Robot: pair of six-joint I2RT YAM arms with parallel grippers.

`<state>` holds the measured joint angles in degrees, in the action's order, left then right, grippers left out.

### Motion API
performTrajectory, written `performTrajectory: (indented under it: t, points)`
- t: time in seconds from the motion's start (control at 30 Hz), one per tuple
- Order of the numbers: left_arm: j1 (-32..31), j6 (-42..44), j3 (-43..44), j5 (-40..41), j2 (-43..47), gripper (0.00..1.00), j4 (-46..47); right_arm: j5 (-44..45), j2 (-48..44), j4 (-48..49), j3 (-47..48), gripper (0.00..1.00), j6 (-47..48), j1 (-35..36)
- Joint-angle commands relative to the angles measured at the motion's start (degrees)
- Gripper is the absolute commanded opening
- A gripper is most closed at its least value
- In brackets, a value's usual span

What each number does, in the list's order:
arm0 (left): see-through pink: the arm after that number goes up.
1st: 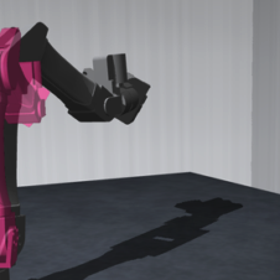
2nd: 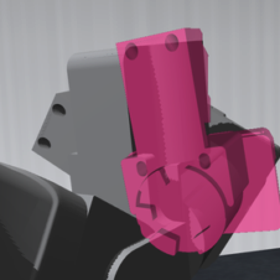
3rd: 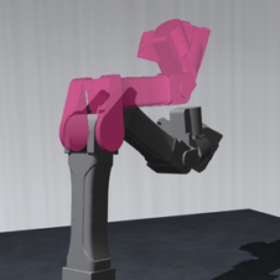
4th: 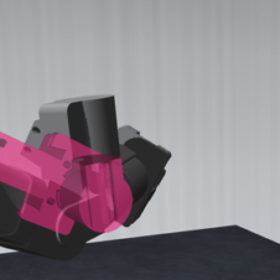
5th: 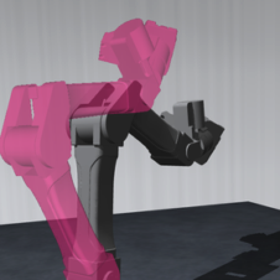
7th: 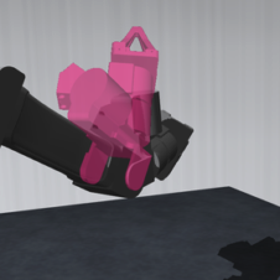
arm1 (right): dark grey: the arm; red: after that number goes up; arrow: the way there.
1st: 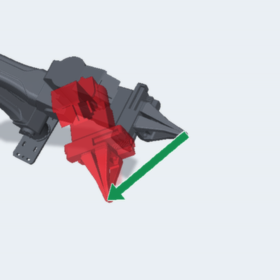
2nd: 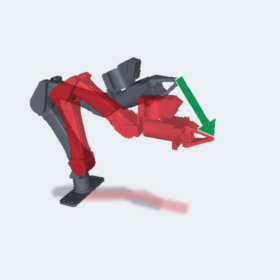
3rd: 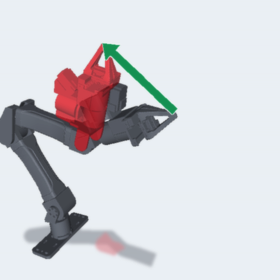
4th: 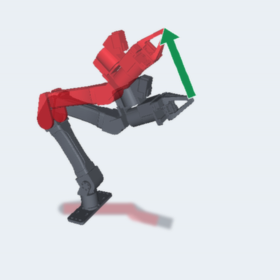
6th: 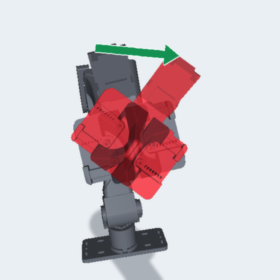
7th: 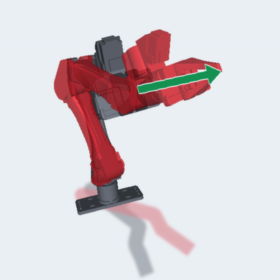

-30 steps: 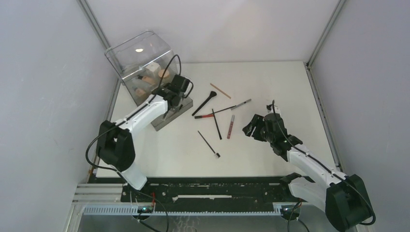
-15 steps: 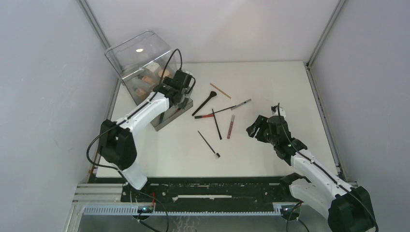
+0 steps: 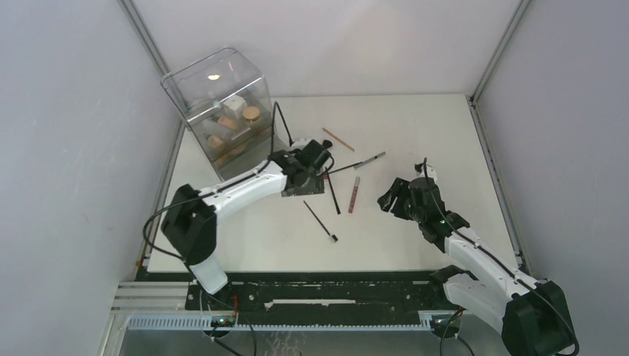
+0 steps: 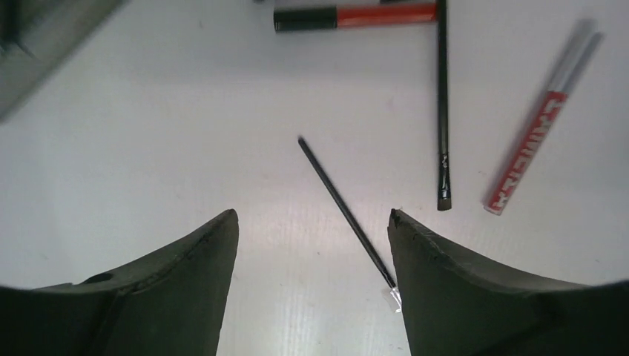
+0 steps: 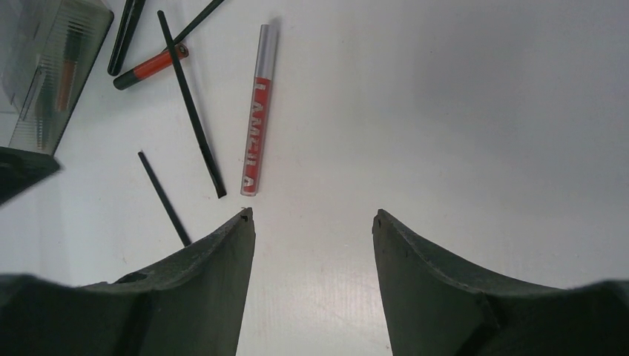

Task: Organize the makeup
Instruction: Pick up the makeup brush from the center of the board.

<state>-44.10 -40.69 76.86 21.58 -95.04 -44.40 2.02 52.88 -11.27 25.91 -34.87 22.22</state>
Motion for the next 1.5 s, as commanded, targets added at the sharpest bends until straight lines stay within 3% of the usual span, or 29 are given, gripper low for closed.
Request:
performTrajectory:
  t: [0.0, 0.33, 0.6, 0.83, 0.97, 1.13, 1.27, 1.47]
  points:
    - [-3.34, -17.68, 0.40, 0.29, -6.25, 0.77, -7.13, -0.23, -0.92, 1.19, 0.19, 0.67, 0.28, -0.20]
    - [-7.58, -22.20, 2.01, -4.40, -13.75, 0.71, -8.55, -0.35, -1.55, 0.94, -0.40, 0.67, -0.17, -0.13]
    - [-6.69, -20.78, 3.48, -9.29, -18.86, 0.58, -8.98, -0.21, -2.19, 1.05, -1.22, 0.67, -0.46, 0.01]
    - [-6.18, -21.09, 0.80, -10.25, -17.35, 0.45, -6.04, -0.28, -2.28, 1.34, -1.28, 0.67, -0.51, -0.02]
    - [-5.72, -21.34, -0.98, -10.83, -16.24, 0.31, -4.70, -0.35, -2.01, 1.59, -1.22, 0.67, -0.50, 0.00]
    - [-4.57, -19.66, -2.56, -11.91, -15.57, 0.01, -2.66, -0.50, -1.82, 1.99, -1.27, 0.67, -0.62, -0.05]
    - [-3.95, -14.33, -2.52, -10.43, -13.47, 0.00, -1.36, -0.76, -1.82, 2.17, -1.27, 0.67, -0.48, -0.04]
    - [-2.01, 5.63, -0.61, -3.39, -6.03, 0.00, -0.58, -0.95, -1.59, 2.61, -1.18, 0.67, -0.38, -0.16]
